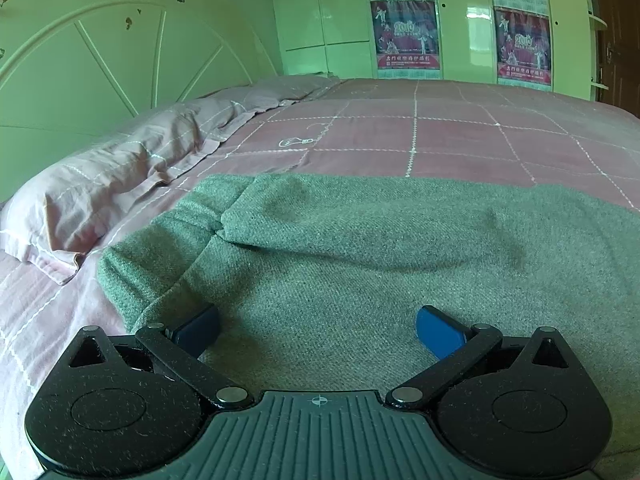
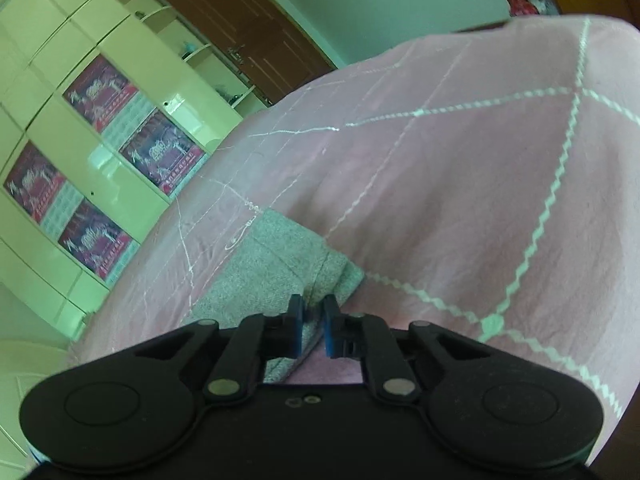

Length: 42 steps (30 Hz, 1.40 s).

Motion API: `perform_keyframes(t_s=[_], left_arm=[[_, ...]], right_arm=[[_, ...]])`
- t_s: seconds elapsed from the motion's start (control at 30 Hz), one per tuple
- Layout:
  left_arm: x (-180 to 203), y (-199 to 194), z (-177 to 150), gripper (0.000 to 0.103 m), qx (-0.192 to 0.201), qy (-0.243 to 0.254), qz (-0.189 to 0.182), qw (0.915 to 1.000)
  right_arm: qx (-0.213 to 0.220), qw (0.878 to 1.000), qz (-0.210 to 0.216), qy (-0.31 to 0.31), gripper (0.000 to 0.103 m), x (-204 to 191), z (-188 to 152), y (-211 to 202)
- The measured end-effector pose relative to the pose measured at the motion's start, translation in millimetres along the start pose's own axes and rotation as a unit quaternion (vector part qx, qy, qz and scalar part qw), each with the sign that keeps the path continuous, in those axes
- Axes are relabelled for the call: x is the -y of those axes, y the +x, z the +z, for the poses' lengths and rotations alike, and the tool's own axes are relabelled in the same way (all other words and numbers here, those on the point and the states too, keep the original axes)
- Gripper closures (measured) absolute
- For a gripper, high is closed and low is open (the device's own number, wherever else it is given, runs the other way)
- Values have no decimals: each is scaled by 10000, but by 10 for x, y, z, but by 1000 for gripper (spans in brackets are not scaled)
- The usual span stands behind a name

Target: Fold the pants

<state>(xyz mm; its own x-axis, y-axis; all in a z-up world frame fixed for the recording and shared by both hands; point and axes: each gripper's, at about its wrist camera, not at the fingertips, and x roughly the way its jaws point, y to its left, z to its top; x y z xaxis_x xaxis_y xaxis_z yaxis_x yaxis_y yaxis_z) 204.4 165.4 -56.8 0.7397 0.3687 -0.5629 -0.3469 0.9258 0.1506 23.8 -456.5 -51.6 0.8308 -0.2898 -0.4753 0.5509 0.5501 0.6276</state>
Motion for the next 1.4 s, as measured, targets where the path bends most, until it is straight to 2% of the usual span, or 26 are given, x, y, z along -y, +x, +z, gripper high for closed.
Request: perform_keyframes(t_s=[0.13, 0.2, 0.23, 0.3, 0.37, 0.4, 0.47, 0.5, 0.67, 0.8, 0.83, 0.87, 0.9, 0.93, 1.0, 1.03, 1.07, 1.13, 1.17, 1.3, 1.4], left_arm=[[-1, -5, -1, 0, 2, -2, -6, 10000], [-3, -5, -1, 0, 3, 4, -4, 10000], [-3, -5, 0, 0, 3, 1, -7, 10000], [-3, -8, -1, 0, 1, -1, -12, 10000], [-2, -8, 0, 0, -1, -3, -17, 10000], [-4, -6, 2, 0, -2, -3, -19, 10000], [0, -9, 0, 0, 3, 2, -16, 10000], [-3, -5, 2, 0, 2, 4, -12, 10000], [13, -7, 10, 0, 10, 49, 2, 10000], [12, -10, 6, 0, 12, 45, -2, 10000], [10, -11, 6, 0, 14, 47, -4, 10000], [13, -10, 4, 0, 12, 52, -9, 10000], [14, -9, 4, 0, 7, 58, -13, 10000], [13, -8, 5, 0, -1, 66, -17, 10000], [21, -8, 10, 0, -8, 90, -9, 10000], [23, -4, 12, 0, -13, 94, -6, 10000], [26, -2, 12, 0, -14, 100, -5, 9999], [25, 3, 14, 0, -6, 124, -15, 9999], [22, 2, 14, 0, -4, 124, -23, 9999], [11, 3, 11, 0, 10, 101, -33, 9999], [38, -41, 25, 0, 97, 179, 18, 9998]], right_arm=[[542, 9952, 400, -711, 103, -261, 79, -292], [775, 9917, 746, -707, 103, -315, 137, -349], [780, 9922, 720, -660, 103, -300, 152, -306], [404, 9984, 331, -231, 103, -125, 167, -81], [-244, 9988, 20, 431, 103, 141, 128, 104], [-248, 9973, 148, 668, 101, 231, 95, 88], [73, 9960, 226, 864, 90, 315, 44, -80], [131, 9948, 311, 961, 87, 353, 33, -113], [-157, 9854, 635, 1571, 79, 494, -7, 88], [-339, 9891, 522, 1333, 73, 308, 19, 325], [-526, 9896, 587, 1200, 78, 249, 43, 393], [-742, 9913, 550, 934, 102, 186, 75, 366], [-581, 9933, 653, 762, 103, 98, 138, 273], [-321, 9920, 1015, 681, 103, 26, 203, 151], [100, 9909, 1313, 265, 103, -152, 270, -58], [239, 9914, 1290, 3, 103, -181, 252, -90], [161, 9952, 938, -239, 103, -148, 218, -2], [-708, 9970, 182, 234, 103, 132, 92, 383], [-660, 9964, 281, 461, 103, 221, 36, 409], [-492, 9986, 199, 36, 97, 52, -17, 278], [-525, 9966, 393, 502, 89, 143, -12, 207]])
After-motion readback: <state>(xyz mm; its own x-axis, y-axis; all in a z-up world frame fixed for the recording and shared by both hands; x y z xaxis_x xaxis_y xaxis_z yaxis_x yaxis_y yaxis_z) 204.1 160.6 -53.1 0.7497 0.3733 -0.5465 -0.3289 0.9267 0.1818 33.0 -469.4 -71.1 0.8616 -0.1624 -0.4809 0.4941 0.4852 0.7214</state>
